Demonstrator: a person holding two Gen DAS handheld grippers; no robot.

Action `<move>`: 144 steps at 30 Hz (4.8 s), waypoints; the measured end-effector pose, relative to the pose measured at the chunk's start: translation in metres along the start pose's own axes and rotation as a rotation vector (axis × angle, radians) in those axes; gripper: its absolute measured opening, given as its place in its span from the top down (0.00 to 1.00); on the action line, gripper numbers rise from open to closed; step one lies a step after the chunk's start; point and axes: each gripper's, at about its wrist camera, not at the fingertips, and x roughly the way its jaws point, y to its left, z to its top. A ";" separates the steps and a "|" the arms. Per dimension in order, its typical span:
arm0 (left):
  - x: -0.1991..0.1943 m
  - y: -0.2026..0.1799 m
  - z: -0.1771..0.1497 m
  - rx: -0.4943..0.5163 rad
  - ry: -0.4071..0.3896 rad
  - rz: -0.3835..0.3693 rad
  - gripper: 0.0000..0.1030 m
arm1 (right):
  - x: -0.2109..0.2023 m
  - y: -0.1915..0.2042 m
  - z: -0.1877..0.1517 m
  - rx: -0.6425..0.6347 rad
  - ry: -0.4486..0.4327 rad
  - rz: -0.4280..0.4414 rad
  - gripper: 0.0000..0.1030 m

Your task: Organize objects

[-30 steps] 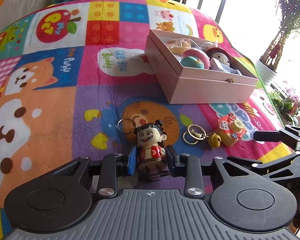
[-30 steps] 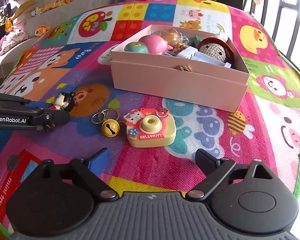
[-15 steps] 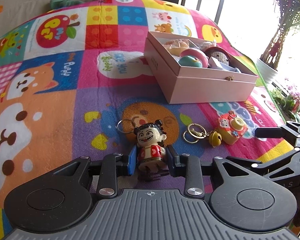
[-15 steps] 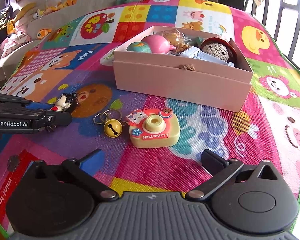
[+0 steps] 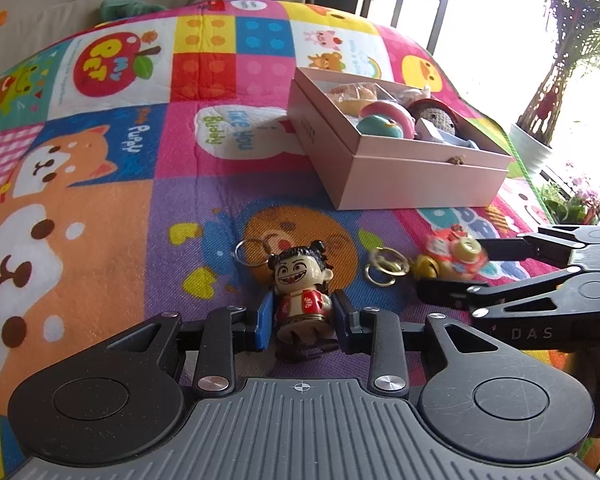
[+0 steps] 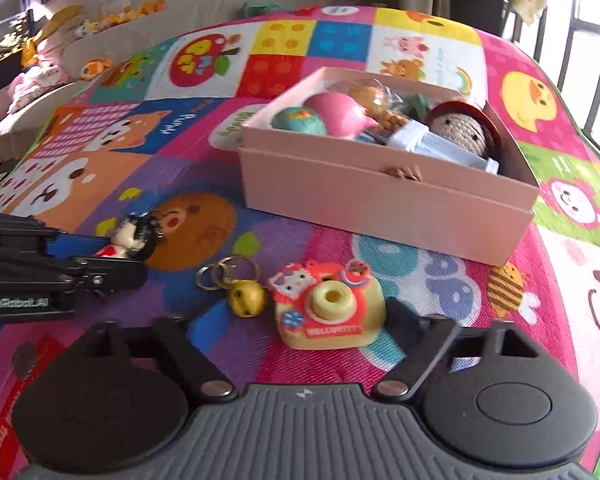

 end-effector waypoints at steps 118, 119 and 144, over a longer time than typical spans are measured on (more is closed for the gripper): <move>0.065 -0.007 0.149 -0.108 -0.043 -0.114 0.72 | -0.011 -0.111 0.033 0.088 -0.105 -0.124 0.43; 0.075 -0.011 0.151 -0.092 -0.022 -0.099 0.72 | -0.009 -0.110 0.030 0.085 -0.102 -0.121 0.43; 0.107 0.112 0.142 -0.237 -0.007 0.156 0.01 | 0.068 -0.025 0.077 -0.096 -0.120 -0.109 0.42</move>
